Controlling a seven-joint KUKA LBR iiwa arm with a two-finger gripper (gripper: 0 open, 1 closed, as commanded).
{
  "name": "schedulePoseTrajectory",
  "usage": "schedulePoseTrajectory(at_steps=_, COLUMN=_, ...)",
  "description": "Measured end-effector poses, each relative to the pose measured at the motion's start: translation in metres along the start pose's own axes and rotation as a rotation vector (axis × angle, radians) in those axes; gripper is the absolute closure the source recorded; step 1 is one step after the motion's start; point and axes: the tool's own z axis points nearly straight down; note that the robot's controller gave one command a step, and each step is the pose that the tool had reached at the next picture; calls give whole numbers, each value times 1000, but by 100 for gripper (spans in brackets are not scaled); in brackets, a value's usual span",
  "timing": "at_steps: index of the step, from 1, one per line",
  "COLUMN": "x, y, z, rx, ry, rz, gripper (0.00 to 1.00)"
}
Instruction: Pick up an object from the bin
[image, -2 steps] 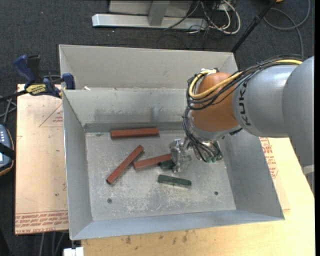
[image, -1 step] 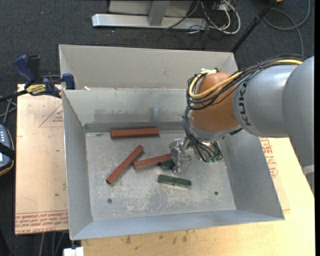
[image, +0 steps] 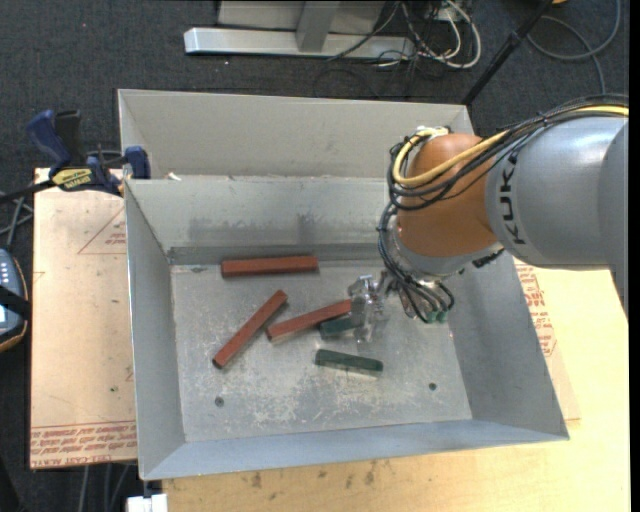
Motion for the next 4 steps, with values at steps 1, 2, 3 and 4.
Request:
schedulePoseTrajectory(at_steps=1, x=10, y=3, z=-115, rx=2, ry=-14, rz=40, gripper=0)
schedulePoseTrajectory(at_steps=2, x=11, y=3, z=-113, rx=2, ry=-10, rz=40, gripper=0)
schedulePoseTrajectory(at_steps=3, x=29, y=0, z=-70, rx=2, ry=-15, rz=38, gripper=0)
schedulePoseTrajectory(at_steps=4, x=29, y=5, z=-2, rx=2, ry=-12, rz=13, gripper=0)
